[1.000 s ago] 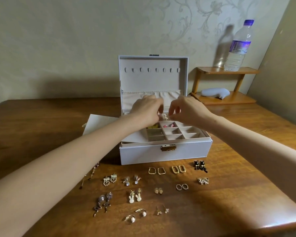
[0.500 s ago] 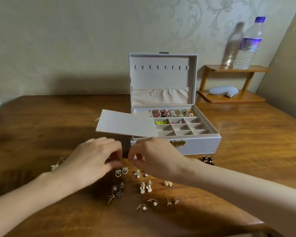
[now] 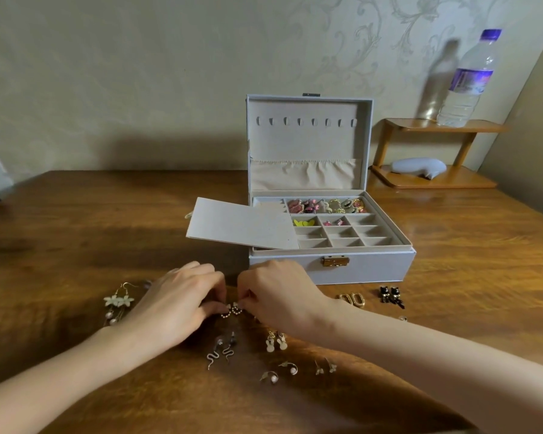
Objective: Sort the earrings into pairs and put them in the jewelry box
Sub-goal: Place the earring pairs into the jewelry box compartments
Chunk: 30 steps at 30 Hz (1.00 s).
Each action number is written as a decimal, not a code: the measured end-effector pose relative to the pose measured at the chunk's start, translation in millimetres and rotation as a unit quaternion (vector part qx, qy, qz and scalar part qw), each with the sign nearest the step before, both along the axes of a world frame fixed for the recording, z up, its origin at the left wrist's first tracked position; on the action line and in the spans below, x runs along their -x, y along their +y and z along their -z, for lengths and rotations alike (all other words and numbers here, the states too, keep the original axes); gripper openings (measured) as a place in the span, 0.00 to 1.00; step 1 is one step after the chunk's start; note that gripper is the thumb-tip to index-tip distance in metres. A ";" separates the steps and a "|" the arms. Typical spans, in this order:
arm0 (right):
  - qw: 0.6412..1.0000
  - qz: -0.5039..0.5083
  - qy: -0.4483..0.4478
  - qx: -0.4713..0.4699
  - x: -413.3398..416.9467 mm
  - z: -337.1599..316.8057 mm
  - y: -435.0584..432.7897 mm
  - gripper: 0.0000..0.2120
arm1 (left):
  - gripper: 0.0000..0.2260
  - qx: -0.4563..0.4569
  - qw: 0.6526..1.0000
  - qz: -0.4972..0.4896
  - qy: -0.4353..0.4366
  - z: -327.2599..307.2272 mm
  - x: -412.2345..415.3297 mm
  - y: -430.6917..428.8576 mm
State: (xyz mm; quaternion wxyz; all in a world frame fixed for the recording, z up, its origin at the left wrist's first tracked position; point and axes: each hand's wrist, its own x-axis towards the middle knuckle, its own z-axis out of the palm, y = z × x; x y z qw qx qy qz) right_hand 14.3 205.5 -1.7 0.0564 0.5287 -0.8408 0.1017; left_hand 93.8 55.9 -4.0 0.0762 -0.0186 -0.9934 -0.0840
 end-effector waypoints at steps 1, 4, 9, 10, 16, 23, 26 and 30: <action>1.000 -0.001 0.001 0.001 0.1 -0.2 0.0 0.07 | 0.03 0.000 1.000 0.001 0.001 0.0 -0.1 0.0; 1.000 -0.004 0.001 0.004 0.9 0.0 0.6 0.08 | 0.02 -0.002 1.000 0.007 0.000 -0.5 -0.3 -0.2; 1.000 0.002 -0.011 0.019 1.9 -7.3 12.7 0.07 | 0.03 -0.014 0.999 0.026 0.021 -5.0 -3.2 1.8; 1.000 0.008 -0.011 0.027 2.2 -11.4 17.7 0.07 | 0.04 -0.016 0.999 0.030 0.031 -7.9 -3.6 3.1; 0.996 0.053 -0.007 0.076 13.5 -43.9 58.4 0.05 | 0.05 -0.005 0.989 0.065 0.130 -29.2 1.6 12.8; 0.984 0.127 0.042 0.116 60.6 -70.4 112.3 0.03 | 0.03 -0.048 0.968 0.114 0.216 -52.7 56.4 55.2; 0.980 0.152 0.049 0.121 88.3 -73.5 129.2 0.04 | 0.02 -0.068 0.964 0.127 0.225 -58.7 97.1 78.5; 0.976 0.171 0.037 0.128 122.0 -71.3 143.8 0.03 | 0.04 -0.082 0.972 0.107 0.191 -59.8 151.4 105.0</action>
